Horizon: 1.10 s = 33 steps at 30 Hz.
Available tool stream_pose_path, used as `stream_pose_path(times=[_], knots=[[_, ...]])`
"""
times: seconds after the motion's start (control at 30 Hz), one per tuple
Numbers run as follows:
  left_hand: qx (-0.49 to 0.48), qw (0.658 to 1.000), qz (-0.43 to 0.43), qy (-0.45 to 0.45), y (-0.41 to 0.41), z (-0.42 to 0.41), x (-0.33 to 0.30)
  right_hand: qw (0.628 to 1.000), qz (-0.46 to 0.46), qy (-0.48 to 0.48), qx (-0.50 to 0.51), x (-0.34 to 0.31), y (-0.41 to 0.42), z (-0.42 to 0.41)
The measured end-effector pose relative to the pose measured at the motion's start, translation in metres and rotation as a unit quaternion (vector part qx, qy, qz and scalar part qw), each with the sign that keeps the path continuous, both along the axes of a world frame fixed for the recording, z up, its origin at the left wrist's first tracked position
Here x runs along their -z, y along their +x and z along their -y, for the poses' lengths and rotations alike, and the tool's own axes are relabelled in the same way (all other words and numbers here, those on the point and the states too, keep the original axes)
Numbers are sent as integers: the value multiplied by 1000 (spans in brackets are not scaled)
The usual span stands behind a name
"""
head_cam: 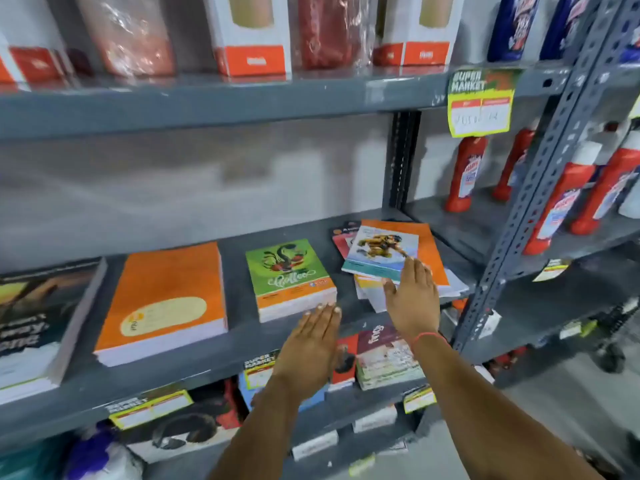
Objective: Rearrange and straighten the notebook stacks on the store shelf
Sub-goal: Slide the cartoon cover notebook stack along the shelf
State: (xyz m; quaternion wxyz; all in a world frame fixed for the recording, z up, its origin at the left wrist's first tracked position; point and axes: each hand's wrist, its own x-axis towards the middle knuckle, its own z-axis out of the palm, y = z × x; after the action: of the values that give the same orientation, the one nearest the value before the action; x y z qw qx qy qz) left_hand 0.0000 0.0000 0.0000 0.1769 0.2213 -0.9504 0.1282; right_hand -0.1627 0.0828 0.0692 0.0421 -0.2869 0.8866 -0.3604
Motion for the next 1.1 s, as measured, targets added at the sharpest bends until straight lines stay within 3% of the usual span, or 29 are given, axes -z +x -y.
stream_pose_path(times=[0.1,0.2,0.4,0.67,0.97,1.1], knots=[[-2,998,29,54,-26,3,17,984,140,-65,86,10,-39,11],[-17,997,20,72,-36,8,31,965,231,-82,96,10,-64,20],[-45,993,-66,85,-39,10,41,962,259,-53,66,15,-88,30],[-54,988,-50,134,-42,3,28,962,261,-45,68,19,-95,40],[-29,988,-3,153,-39,4,17,867,470,-146,77,16,-94,39],[-45,981,6,188,-24,5,7,861,463,-204,54,14,-87,29]])
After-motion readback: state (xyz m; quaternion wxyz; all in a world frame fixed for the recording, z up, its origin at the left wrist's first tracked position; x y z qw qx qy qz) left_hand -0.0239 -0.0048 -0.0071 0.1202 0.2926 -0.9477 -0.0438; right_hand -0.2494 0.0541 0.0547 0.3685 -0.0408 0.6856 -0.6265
